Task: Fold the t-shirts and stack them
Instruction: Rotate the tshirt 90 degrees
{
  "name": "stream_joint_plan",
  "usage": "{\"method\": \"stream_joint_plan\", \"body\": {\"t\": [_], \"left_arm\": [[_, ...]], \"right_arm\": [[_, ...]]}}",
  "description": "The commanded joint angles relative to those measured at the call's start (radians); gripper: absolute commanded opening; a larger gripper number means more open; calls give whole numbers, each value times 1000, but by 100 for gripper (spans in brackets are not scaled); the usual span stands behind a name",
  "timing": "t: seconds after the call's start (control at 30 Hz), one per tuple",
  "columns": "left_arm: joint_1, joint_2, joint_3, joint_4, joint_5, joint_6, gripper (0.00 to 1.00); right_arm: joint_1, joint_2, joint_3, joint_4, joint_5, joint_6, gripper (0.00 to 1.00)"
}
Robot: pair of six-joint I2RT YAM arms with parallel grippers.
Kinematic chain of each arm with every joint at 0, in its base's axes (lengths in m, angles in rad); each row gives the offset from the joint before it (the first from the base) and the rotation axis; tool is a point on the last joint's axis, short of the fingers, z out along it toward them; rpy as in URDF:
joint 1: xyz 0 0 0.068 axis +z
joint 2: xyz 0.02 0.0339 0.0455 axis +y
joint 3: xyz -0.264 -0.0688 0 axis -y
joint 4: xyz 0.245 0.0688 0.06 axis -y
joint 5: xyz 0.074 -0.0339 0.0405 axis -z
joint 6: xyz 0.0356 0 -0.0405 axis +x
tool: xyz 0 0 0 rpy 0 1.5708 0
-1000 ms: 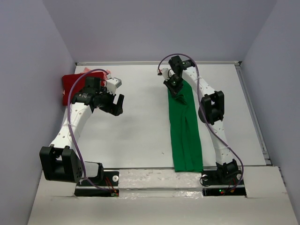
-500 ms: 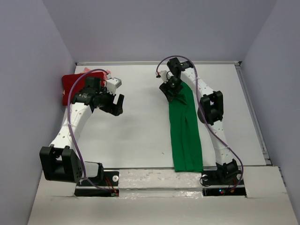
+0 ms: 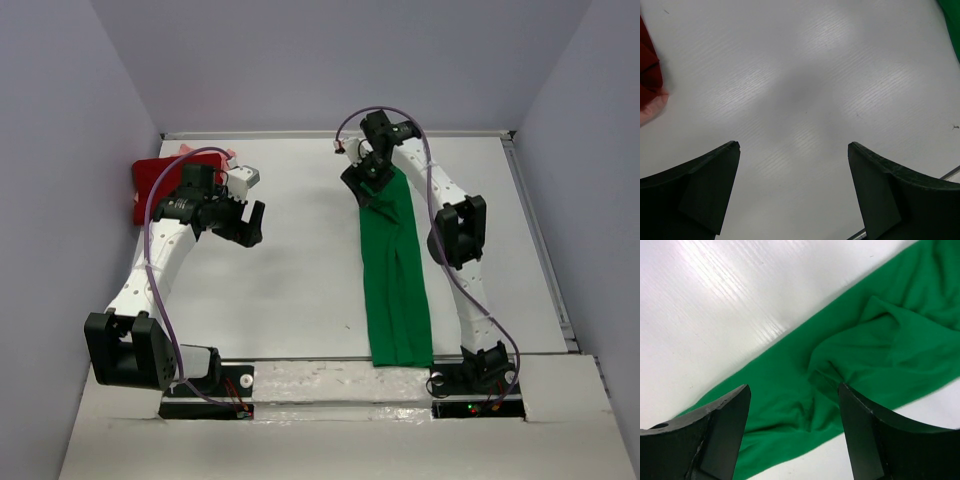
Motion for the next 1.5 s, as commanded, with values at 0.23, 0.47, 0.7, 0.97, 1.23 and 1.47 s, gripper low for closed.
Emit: {"method": "stream_joint_plan", "body": {"t": [0.23, 0.47, 0.7, 0.97, 1.23, 1.47], "left_arm": [[7, -37, 8, -1, 29, 8, 99], [7, -40, 5, 1, 29, 6, 99], [7, -32, 3, 4, 32, 8, 99], [7, -15, 14, 1, 33, 8, 99], [7, -27, 8, 1, 30, 8, 99], [7, -26, 9, 2, 29, 8, 99]], "right_arm": [[-17, -176, -46, 140, 269, -7, 77], [-112, -104, -161, 224, 387, 25, 73], [-174, -102, -204, 217, 330, 33, 70], [-174, -165, -267, 195, 245, 48, 62], [-174, -197, -260, 162, 134, 65, 54], [-174, -199, -229, 117, 85, 65, 52]]}}
